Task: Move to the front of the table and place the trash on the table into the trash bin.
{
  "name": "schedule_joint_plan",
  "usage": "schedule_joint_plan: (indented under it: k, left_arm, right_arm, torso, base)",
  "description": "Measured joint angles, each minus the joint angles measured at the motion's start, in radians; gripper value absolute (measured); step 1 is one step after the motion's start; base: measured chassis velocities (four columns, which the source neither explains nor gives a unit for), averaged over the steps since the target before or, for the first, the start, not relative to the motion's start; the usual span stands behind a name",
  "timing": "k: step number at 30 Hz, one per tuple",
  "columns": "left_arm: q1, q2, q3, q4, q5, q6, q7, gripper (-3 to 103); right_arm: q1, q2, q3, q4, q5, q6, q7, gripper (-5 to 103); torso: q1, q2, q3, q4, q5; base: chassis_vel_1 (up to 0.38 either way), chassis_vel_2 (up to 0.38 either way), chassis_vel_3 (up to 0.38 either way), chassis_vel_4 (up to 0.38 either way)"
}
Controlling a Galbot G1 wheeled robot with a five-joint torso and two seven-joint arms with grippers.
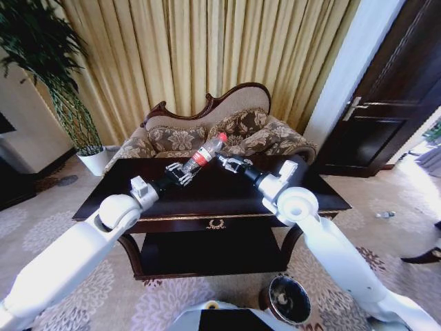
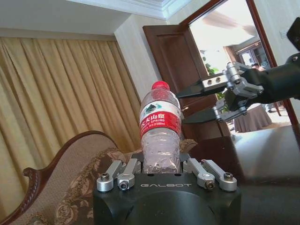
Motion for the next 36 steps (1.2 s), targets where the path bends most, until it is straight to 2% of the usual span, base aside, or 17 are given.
schedule_joint_plan:
  k: [12,14,17,20,22,23,25,26,28,31,32,34,35,36]
  left_arm:
    - [-0.026,0.002,0.049,-0.011,0.004,0.007,-0.016,34]
    - [-0.026,0.002,0.059,-0.014,0.007,0.008,-0.016,34]
    - [-0.036,0.000,0.075,-0.014,0.011,0.009,-0.020,34]
    - [-0.041,-0.001,0.080,-0.014,0.012,0.008,-0.021,34]
    - [-0.042,-0.003,0.082,-0.015,0.014,0.008,-0.022,33]
    - [-0.042,-0.003,0.082,-0.015,0.014,0.008,-0.022,33]
    - [-0.035,-0.001,0.078,-0.019,0.015,0.008,-0.021,33]
    - [-0.035,-0.001,0.078,-0.019,0.015,0.008,-0.021,33]
    - [-0.027,-0.001,0.073,-0.021,0.017,0.004,-0.021,33]
    - [-0.018,0.002,0.066,-0.025,0.017,0.003,-0.021,33]
    - [-0.014,0.003,0.064,-0.027,0.018,0.003,-0.023,30]
    - [-0.007,0.005,0.062,-0.031,0.019,0.003,-0.031,38]
    - [-0.007,0.005,0.062,-0.031,0.019,0.003,-0.031,38]
    - [-0.002,0.006,0.059,-0.032,0.019,0.003,-0.034,43]
  right_arm:
    - [0.018,0.023,-0.039,-0.013,-0.029,-0.002,0.003,100]
    - [0.017,0.029,-0.045,-0.014,-0.040,-0.002,0.004,103]
    - [0.018,0.027,-0.055,-0.011,-0.048,-0.003,0.010,91]
    - [0.018,0.025,-0.057,-0.010,-0.050,-0.002,0.013,86]
    - [0.017,0.020,-0.057,-0.004,-0.051,-0.001,0.018,76]
    - [0.017,0.020,-0.057,-0.004,-0.051,-0.001,0.018,76]
    - [0.009,0.014,-0.051,0.003,-0.048,-0.001,0.017,67]
    - [0.009,0.014,-0.051,0.003,-0.048,-0.001,0.017,67]
    - [0.001,0.013,-0.045,0.007,-0.047,-0.001,0.015,61]
    - [-0.004,0.013,-0.038,0.011,-0.047,-0.001,0.015,61]
    - [-0.007,0.013,-0.036,0.014,-0.047,-0.001,0.015,54]
    - [-0.013,0.013,-0.032,0.018,-0.047,-0.001,0.015,47]
    - [-0.013,0.013,-0.032,0.018,-0.047,-0.001,0.015,47]
    - [-0.017,0.011,-0.030,0.021,-0.047,-0.001,0.015,44]
  torso:
    - [0.000,0.000,0.000,0.0000,0.0000]
    - [0.000,0.000,0.000,0.0001,0.0000]
    - [0.000,0.000,0.000,0.0000,0.0000]
    - [0.000,0.000,0.000,0.0000,0.0000]
    - [0.000,0.000,0.000,0.0001,0.0000]
    - [0.000,0.000,0.000,0.0001,0.0000]
    - [0.000,0.000,0.000,0.0000,0.0000]
    - [0.000,0.000,0.000,0.0000,0.0000]
    - [0.000,0.000,0.000,0.0000,0.0000]
    - [0.000,0.000,0.000,0.0000,0.0001]
    - [0.000,0.000,0.000,0.0001,0.0000]
    - [0.000,0.000,0.000,0.0001,0.0000]
    - [0.000,0.000,0.000,0.0001,0.0000]
    - [0.000,0.000,0.000,0.0000,0.0000]
  base:
    - [0.000,0.000,0.000,0.000]
    - [0.000,0.000,0.000,0.000]
    - [0.000,0.000,0.000,0.000]
    - [0.000,0.000,0.000,0.000]
    - [0.000,0.000,0.000,0.000]
    - [0.000,0.000,0.000,0.000]
    - [0.000,0.000,0.000,0.000]
    - [0.000,0.000,0.000,0.000]
    - [0.000,0.000,0.000,0.000]
    - [0.000,0.000,0.000,0.000]
    - [0.000,0.000,0.000,0.000]
    - [0.000,0.000,0.000,0.000]
    - [0.000,0.000,0.000,0.000]
    - [0.000,0.000,0.000,0.000]
